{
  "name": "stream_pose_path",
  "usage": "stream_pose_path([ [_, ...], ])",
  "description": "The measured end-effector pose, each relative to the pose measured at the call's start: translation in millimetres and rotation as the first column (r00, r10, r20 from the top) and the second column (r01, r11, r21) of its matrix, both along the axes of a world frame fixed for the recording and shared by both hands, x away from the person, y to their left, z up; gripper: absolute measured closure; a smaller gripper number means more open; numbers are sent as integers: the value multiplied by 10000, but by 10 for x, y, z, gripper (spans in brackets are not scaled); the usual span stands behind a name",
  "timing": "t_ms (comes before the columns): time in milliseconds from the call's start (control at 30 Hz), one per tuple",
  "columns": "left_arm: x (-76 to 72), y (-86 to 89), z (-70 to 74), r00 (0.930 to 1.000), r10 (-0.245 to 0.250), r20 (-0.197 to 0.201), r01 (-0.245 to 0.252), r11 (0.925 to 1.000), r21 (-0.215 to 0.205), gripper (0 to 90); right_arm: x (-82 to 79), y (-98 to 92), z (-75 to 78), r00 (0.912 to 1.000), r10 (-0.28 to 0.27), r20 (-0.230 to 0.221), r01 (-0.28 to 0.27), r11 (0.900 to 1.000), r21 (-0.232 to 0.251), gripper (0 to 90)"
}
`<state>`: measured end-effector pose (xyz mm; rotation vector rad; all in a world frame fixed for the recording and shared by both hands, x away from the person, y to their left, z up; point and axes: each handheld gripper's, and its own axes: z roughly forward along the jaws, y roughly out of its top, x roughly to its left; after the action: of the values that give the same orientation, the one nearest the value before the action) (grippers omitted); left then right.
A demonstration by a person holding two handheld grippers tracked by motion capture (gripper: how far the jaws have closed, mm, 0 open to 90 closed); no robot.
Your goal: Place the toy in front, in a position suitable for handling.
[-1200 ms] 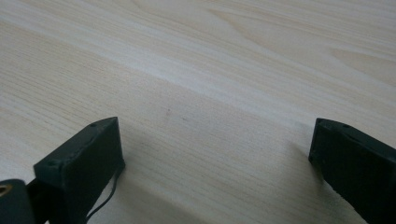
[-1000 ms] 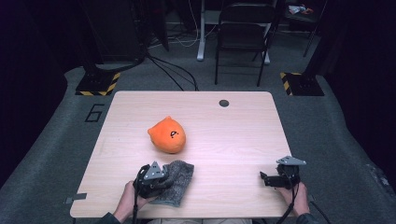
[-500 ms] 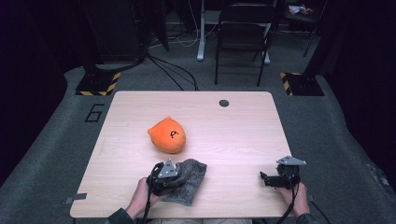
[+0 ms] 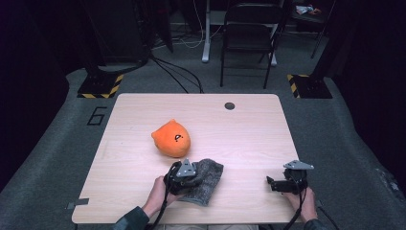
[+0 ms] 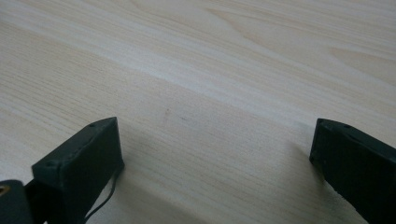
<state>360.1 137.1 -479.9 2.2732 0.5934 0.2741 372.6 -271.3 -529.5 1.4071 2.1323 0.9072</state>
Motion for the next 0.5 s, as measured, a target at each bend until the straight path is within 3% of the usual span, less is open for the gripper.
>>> stream_pose_path([
  [500, 248, -404, -134, 9997, -195, -141, 195, 9998, 20, 713, 0, 0, 0, 10000, -5, -4, 5, 10000, 5, 13],
])
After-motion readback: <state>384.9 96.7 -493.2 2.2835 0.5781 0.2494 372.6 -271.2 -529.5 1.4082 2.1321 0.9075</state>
